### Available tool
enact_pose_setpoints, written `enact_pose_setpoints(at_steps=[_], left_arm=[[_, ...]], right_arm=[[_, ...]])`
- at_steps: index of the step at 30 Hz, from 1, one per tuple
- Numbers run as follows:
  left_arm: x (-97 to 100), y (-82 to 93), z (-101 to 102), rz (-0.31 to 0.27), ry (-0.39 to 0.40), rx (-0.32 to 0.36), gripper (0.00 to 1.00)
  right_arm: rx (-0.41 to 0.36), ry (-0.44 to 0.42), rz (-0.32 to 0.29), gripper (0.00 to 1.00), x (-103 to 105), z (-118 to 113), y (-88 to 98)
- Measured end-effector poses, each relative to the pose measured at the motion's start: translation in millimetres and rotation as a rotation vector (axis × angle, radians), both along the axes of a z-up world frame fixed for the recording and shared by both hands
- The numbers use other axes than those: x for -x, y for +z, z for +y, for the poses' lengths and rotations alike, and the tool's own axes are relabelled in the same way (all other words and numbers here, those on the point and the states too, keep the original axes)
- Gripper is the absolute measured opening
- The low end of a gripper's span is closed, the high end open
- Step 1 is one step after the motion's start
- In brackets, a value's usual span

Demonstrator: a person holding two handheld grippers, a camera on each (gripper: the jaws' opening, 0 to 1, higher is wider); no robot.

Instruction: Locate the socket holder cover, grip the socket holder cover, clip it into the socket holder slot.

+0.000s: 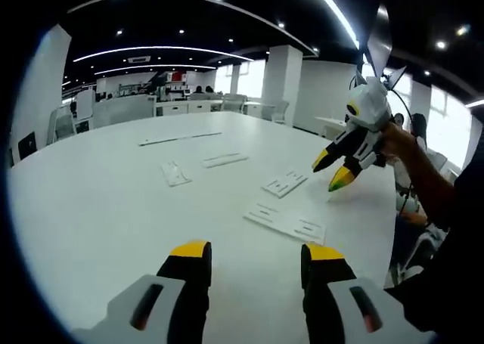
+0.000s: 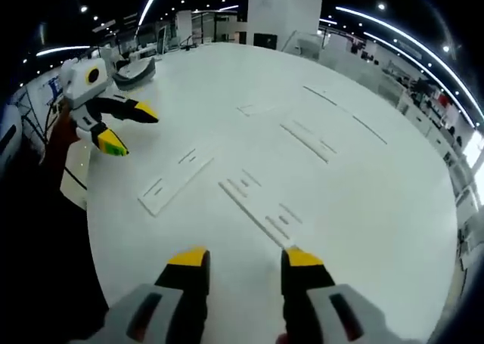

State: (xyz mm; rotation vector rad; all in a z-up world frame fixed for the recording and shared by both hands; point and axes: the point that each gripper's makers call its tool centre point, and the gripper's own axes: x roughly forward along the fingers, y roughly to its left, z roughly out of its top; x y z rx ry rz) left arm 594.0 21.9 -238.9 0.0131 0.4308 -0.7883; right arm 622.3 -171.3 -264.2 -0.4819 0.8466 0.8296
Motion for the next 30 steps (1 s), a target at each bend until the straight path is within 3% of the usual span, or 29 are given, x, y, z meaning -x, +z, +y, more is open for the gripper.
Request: enact_pose_setpoints(at_steps=[7, 9, 11, 19, 30], left_arm=[[0.2, 5.9, -5.0, -0.001, -0.017, 0.079, 0.50], [-0.6, 6.2, -3.1, -0.027, -0.010, 0.018, 0.47], [-2.8, 1.7, 1.3, -0.018, 0.012, -0.049, 0.45], [-5.3, -1.7, -4.7, 0.013, -0.010, -0.052, 0.48], [2.4, -9.3, -17.2, 0.067, -0.029, -0.076, 0.46]], right_arm=[[-0.004, 0.074, 0.019, 0.37, -6.8, 2.0, 5.8], [-0.008, 0.103, 0.031, 0.37, -11.3, 4.9, 8.6], [0.020, 0.125, 0.029, 0.36, -12.5, 8.4, 8.6], [0.100, 0.212, 0.027, 0.36, -22.1, 22.2, 8.2], [0.135, 0.341, 0.066, 0.34, -28.6, 31.3, 4.9]])
